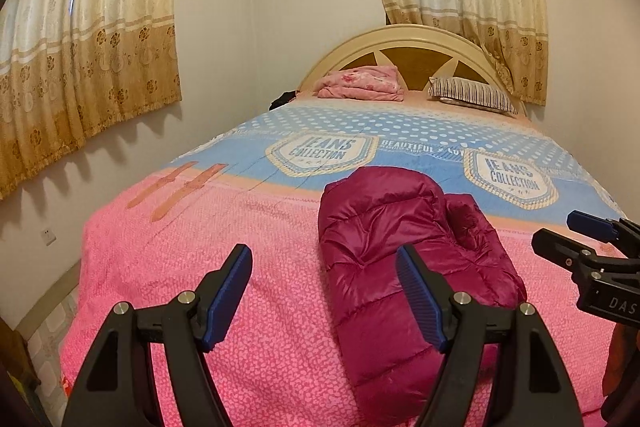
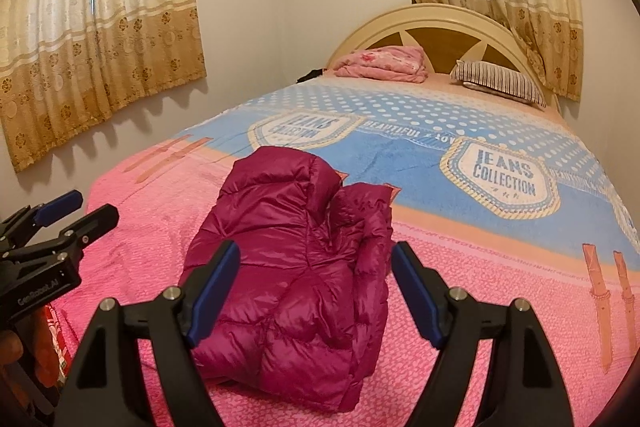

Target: Fold large clothes

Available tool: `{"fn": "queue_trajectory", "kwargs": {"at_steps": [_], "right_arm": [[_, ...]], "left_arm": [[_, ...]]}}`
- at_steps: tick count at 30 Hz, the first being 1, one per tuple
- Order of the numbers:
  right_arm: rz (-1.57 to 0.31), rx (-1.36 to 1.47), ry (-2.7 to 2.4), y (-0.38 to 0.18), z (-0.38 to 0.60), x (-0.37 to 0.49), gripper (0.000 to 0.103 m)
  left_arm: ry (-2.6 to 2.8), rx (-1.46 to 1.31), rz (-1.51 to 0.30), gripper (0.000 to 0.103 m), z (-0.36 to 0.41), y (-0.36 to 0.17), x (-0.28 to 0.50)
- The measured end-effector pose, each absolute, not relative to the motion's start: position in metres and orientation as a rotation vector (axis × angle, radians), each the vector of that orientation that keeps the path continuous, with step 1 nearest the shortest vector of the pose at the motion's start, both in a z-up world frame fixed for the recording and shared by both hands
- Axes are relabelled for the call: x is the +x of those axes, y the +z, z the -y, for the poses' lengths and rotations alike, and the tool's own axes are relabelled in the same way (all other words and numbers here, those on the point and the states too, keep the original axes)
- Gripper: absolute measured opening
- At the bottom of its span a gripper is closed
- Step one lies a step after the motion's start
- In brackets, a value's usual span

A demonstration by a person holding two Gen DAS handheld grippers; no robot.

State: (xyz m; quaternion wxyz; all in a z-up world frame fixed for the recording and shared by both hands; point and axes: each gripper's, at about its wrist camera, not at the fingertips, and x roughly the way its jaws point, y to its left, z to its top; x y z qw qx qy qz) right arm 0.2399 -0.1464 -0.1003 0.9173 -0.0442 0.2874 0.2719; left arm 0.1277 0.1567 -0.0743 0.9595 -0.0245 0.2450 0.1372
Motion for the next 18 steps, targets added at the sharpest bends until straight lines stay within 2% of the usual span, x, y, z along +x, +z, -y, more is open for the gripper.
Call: {"fn": "queue_trajectory", "kwargs": {"at_steps": [18], "right_arm": [[-0.588, -0.082, 0.561, -0.1023, 0.1534, 0.2356, 0.081]], "left_arm": [[0.271, -0.039, -0.496, 0.075, -0.1484, -0.0774, 0.1306]]}}
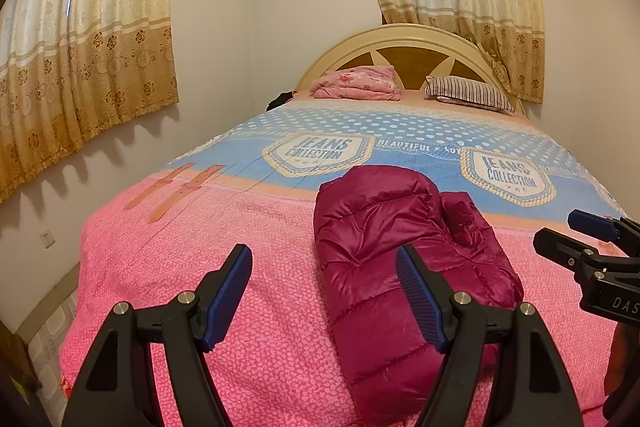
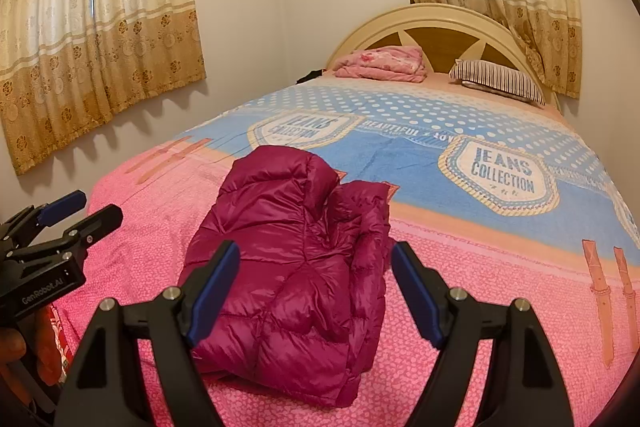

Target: Fold large clothes

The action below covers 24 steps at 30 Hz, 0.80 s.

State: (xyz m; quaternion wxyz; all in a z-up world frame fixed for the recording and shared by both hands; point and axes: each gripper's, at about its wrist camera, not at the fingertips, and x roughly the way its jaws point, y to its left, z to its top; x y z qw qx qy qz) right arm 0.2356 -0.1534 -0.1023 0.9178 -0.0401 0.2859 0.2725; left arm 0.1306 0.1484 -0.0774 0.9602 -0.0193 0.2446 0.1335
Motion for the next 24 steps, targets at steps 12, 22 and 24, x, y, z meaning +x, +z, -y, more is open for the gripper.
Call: {"fn": "queue_trajectory", "kwargs": {"at_steps": [12, 22, 24], "right_arm": [[-0.582, -0.083, 0.563, -0.1016, 0.1519, 0.2351, 0.082], [-0.57, -0.083, 0.569, -0.0973, 0.154, 0.2334, 0.082], [-0.569, -0.085, 0.57, -0.097, 0.1541, 0.2327, 0.082]], "left_arm": [[0.294, -0.038, -0.508, 0.075, -0.1466, -0.0775, 0.1305], [0.294, -0.029, -0.495, 0.076, -0.1413, -0.0735, 0.1301], [0.293, -0.031, -0.495, 0.077, -0.1419, -0.0736, 0.1301]]}}
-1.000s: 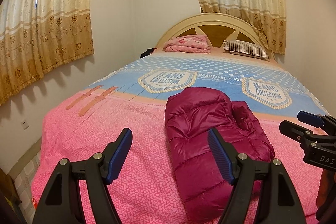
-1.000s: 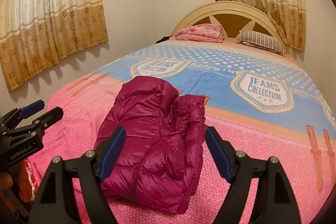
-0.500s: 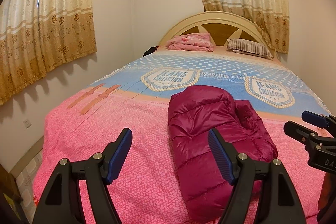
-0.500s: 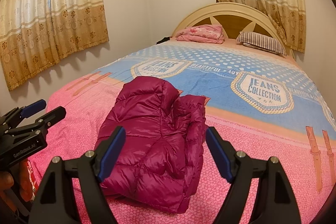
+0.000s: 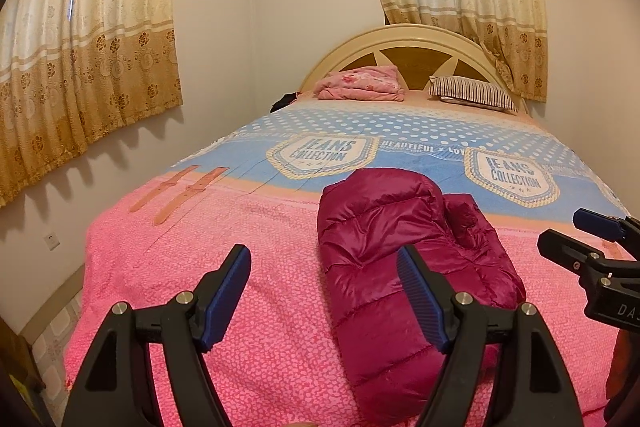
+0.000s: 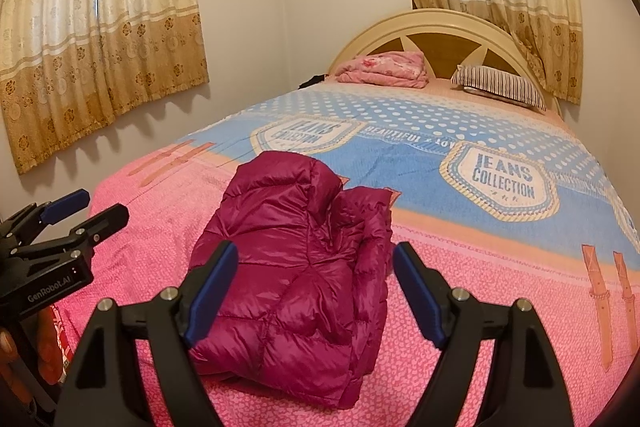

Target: Fold large clothes

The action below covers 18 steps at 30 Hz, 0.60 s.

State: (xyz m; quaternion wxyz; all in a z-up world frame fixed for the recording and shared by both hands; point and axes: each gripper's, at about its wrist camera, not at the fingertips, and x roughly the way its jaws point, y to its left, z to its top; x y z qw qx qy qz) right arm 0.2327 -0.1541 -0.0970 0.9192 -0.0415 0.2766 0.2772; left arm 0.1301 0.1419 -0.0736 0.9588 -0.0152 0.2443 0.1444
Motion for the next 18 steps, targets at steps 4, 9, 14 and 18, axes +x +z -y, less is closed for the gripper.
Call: {"fn": "queue_trajectory", "kwargs": {"at_steps": [4, 9, 14, 18], "right_arm": [[-0.568, -0.085, 0.57, -0.097, 0.1535, 0.2327, 0.082], [-0.565, -0.091, 0.572, -0.0957, 0.1529, 0.232, 0.082], [-0.56, -0.097, 0.574, -0.0944, 0.1538, 0.2309, 0.082], [-0.56, -0.1, 0.573, -0.0937, 0.1538, 0.2305, 0.082]], "left_arm": [[0.291, -0.042, -0.504, 0.084, -0.1421, -0.0734, 0.1312], [0.309, -0.027, -0.509, 0.09, -0.1407, -0.0739, 0.133], [0.322, -0.01, -0.516, 0.093, -0.139, -0.0763, 0.1347], [0.319, -0.015, -0.524, 0.094, -0.1398, -0.0789, 0.1362]]}}
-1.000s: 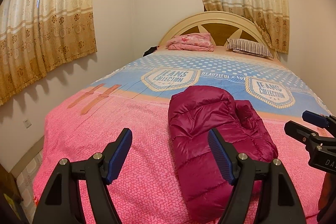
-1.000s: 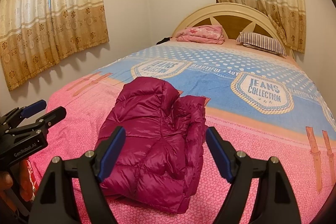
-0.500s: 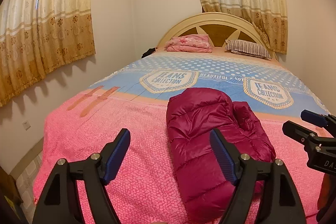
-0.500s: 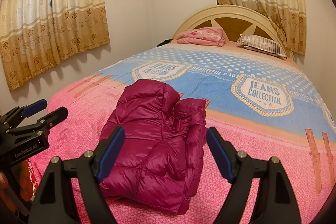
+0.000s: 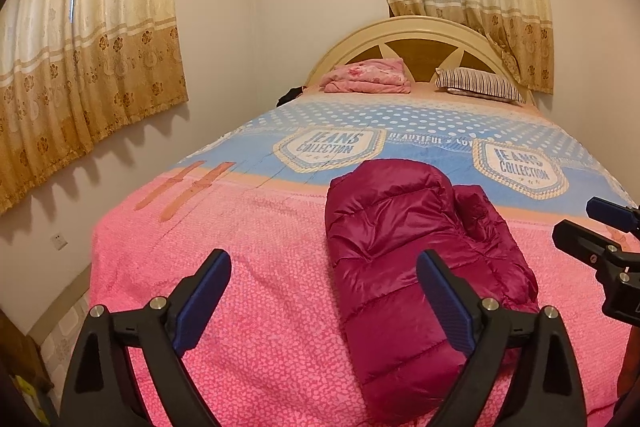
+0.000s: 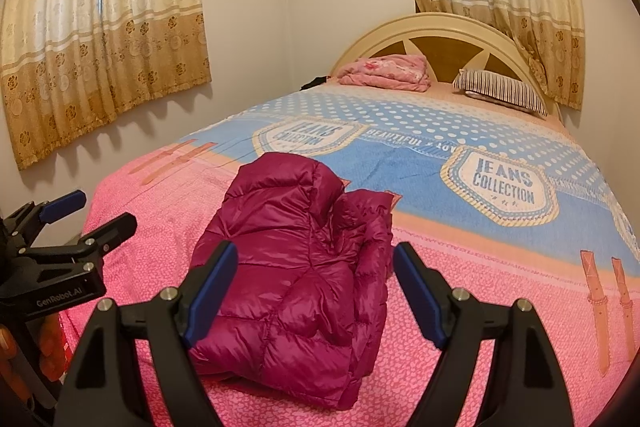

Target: Fold large clothes

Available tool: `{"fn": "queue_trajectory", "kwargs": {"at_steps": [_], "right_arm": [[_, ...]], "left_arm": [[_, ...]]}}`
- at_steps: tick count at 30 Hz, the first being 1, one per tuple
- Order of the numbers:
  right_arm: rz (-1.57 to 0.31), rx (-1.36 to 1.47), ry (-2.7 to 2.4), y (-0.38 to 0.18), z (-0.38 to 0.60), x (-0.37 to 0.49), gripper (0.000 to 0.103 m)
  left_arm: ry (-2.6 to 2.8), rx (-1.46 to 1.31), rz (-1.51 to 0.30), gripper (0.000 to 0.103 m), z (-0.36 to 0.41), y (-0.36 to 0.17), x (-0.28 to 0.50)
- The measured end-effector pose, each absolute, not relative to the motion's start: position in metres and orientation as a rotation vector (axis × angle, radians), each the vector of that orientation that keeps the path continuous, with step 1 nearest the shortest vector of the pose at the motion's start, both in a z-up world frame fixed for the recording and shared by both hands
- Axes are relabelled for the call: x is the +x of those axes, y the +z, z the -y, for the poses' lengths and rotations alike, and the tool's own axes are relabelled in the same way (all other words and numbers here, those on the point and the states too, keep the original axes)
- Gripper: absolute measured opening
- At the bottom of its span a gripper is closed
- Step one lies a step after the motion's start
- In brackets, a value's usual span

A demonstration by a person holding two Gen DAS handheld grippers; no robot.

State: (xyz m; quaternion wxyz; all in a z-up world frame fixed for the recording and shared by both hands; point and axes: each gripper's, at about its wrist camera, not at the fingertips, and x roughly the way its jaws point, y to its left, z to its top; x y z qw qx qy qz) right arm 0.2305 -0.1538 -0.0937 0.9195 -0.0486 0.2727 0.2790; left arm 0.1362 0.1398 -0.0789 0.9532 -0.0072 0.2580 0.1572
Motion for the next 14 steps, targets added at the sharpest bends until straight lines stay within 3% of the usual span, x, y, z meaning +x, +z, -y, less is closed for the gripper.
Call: {"fn": "queue_trajectory", "kwargs": {"at_steps": [14], "right_arm": [[-0.553, -0.101, 0.571, -0.094, 0.159, 0.229, 0.088]], "left_arm": [[0.31, 0.038, -0.489, 0.095, -0.128, -0.083, 0.134]]}}
